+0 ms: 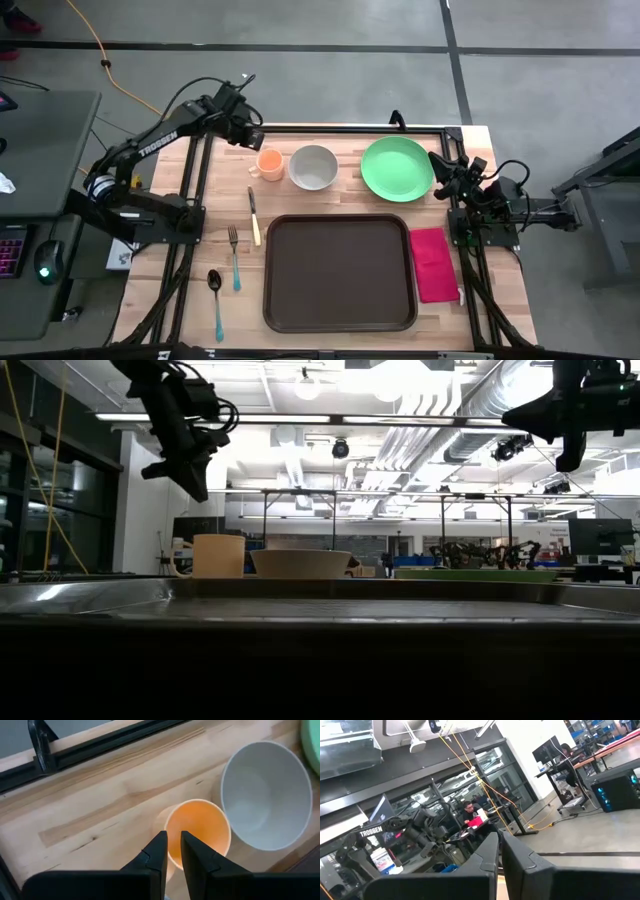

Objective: Set up tray
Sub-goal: Put the peach mug on the black tray

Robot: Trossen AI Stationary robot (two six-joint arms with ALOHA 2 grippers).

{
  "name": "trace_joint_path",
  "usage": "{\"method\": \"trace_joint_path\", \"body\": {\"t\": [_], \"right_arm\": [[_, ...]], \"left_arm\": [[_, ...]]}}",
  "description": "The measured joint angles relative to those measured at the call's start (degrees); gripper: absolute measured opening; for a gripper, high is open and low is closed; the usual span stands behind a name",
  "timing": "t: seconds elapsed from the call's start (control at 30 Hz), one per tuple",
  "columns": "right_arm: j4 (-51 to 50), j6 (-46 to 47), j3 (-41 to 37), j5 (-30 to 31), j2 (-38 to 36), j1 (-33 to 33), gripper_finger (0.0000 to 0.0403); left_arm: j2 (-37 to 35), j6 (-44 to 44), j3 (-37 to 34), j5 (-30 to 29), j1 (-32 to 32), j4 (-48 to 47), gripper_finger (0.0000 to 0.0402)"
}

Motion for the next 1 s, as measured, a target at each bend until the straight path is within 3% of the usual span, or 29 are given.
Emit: {"method": "trace_joint_path", "body": {"t": [0.3,0.43,1.0], "right_arm": [[-0.2,0.0,0.0,0.0,0.0,0.0,0.0000],[-0.6,0.0,0.0,0.7,0.0,0.0,0.0000],[-2.3,0.0,0.0,0.8,0.0,0.0,0.0000]], "left_arm": [[5.3,-0.1,2.7,-0.6,-2.8,-3.5,0.0085],[7.2,-0.1,2.8,-3.5,-4.3,-3.6,0.0085],[8.4,0.6,2.8,-3.5,-4.1,-3.3,0.0085]]}}
